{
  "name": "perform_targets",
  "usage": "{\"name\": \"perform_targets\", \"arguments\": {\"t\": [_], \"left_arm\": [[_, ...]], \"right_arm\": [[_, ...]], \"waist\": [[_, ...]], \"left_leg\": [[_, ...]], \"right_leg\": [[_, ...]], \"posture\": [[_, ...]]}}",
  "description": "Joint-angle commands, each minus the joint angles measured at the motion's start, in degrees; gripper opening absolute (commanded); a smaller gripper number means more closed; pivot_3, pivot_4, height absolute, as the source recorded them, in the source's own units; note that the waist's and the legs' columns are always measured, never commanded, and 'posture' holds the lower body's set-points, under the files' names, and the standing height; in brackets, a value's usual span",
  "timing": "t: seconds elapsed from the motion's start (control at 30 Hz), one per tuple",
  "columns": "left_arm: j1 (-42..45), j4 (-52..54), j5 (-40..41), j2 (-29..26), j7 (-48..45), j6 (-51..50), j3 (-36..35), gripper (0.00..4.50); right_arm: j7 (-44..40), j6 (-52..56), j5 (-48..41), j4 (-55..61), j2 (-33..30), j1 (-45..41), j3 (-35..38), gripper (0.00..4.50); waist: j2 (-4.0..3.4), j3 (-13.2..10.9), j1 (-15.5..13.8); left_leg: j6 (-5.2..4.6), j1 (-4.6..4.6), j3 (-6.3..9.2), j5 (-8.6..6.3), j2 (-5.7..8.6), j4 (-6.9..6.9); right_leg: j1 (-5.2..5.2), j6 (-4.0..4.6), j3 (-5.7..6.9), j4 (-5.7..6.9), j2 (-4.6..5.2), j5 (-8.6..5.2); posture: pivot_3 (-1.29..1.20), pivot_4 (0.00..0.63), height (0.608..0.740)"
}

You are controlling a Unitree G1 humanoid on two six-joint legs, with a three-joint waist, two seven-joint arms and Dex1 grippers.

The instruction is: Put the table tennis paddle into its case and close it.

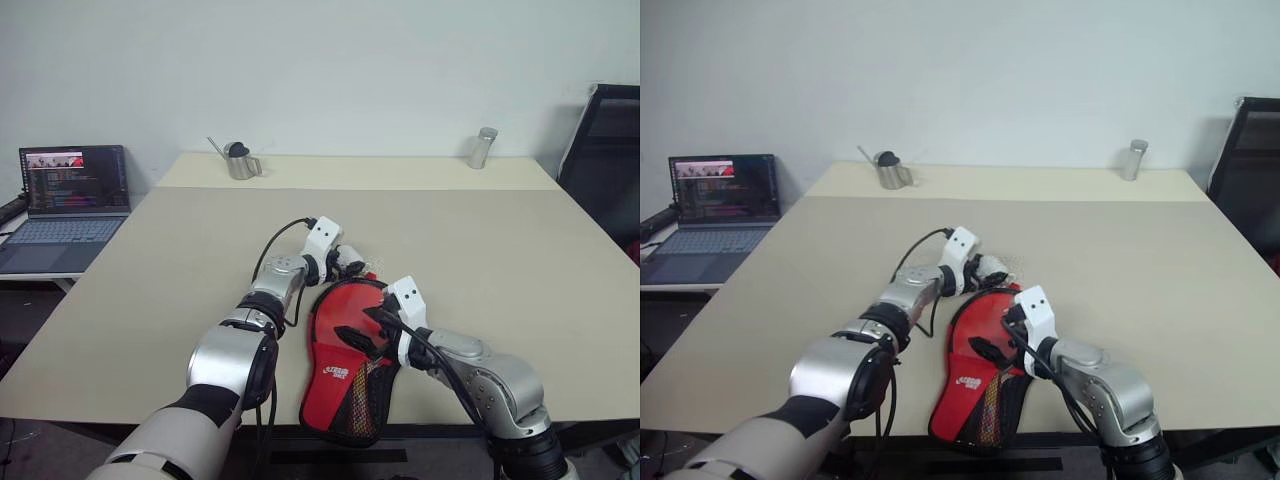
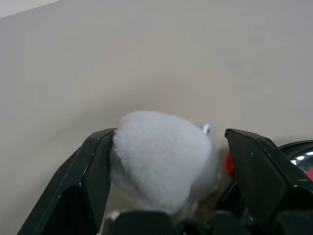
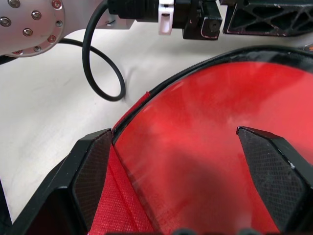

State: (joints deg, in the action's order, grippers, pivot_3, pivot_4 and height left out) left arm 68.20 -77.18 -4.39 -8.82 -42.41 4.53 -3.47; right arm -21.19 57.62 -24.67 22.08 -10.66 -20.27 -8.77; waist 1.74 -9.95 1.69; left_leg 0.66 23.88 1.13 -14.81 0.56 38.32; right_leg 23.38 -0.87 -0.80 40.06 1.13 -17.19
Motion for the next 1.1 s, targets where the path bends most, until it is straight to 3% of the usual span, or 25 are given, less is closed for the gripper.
{"name": "perform_targets", "arguments": {"t": [0.03, 0.23, 0.47, 0.67, 1.0, 1.1], "left_arm": [[0.6, 2.11, 2.09, -0.07, -4.71, -0.85, -1.19, 3.83], [0.12, 2.8, 2.66, -0.57, -8.83, -1.81, -1.42, 3.83], [3.33, 4.9, 12.04, -0.24, -15.95, -10.51, -8.55, 3.83], [4.47, 8.0, 16.26, -1.66, -21.53, -16.85, -10.43, 3.83], [0.65, 8.57, 11.19, -7.52, -13.12, -7.81, -6.85, 3.83], [-1.69, 10.93, 10.14, -10.25, -17.74, -5.93, -4.77, 3.83]], "right_arm": [[-0.47, -1.52, -0.64, 0.71, -0.01, -1.04, 0.74, 4.46], [-0.6, -1.5, -0.81, 0.58, -0.03, -1.42, 0.99, 4.46], [-0.85, -1.67, -0.86, 0.44, -0.07, -1.59, 1.01, 4.46], [-0.97, -1.89, -0.84, 0.17, -0.2, -1.8, 1.04, 4.46], [-1.15, -2.08, -1.05, 0.01, -0.3, -1.8, 0.93, 4.46], [-1.71, -1.84, -1.59, 0.47, -0.85, -2.18, 1.62, 4.46]], "waist": [[0.0, 0.0, 0.0], [0.0, 0.0, 0.0], [0.0, 0.0, 0.03], [0.0, 0.0, 0.15], [0.0, 0.0, 0.12], [0.0, 0.0, 0.1]], "left_leg": [[0.0, 0.0, 0.0, 0.0, 0.0, 0.01], [-0.01, 0.0, 0.01, 0.0, 0.0, 0.08], [-0.02, 0.03, 0.04, -0.01, -0.01, 0.32], [-0.03, 0.01, 0.05, -0.01, 0.0, 0.54], [-0.01, -0.13, 0.07, 0.0, -0.06, 0.6], [-0.01, -0.1, 0.07, -0.01, -0.04, 0.61]], "right_leg": [[0.0, 0.0, 0.01, 0.01, 0.0, 0.0], [-0.02, 0.0, 0.01, 0.04, -0.01, 0.0], [-0.03, 0.0, 0.03, 0.19, -0.01, 0.0], [-0.06, 0.0, 0.02, 0.44, -0.03, 0.0], [-0.06, 0.0, -0.01, 0.77, -0.09, -0.01], [-0.06, 0.0, -0.01, 0.75, -0.07, -0.01]], "posture": [[0.0, 0.15, 0.74], [0.0, 0.15, 0.74], [0.0, 0.15, 0.74], [0.0, 0.15, 0.74], [0.0, 0.15, 0.74], [0.0, 0.15, 0.74]]}}
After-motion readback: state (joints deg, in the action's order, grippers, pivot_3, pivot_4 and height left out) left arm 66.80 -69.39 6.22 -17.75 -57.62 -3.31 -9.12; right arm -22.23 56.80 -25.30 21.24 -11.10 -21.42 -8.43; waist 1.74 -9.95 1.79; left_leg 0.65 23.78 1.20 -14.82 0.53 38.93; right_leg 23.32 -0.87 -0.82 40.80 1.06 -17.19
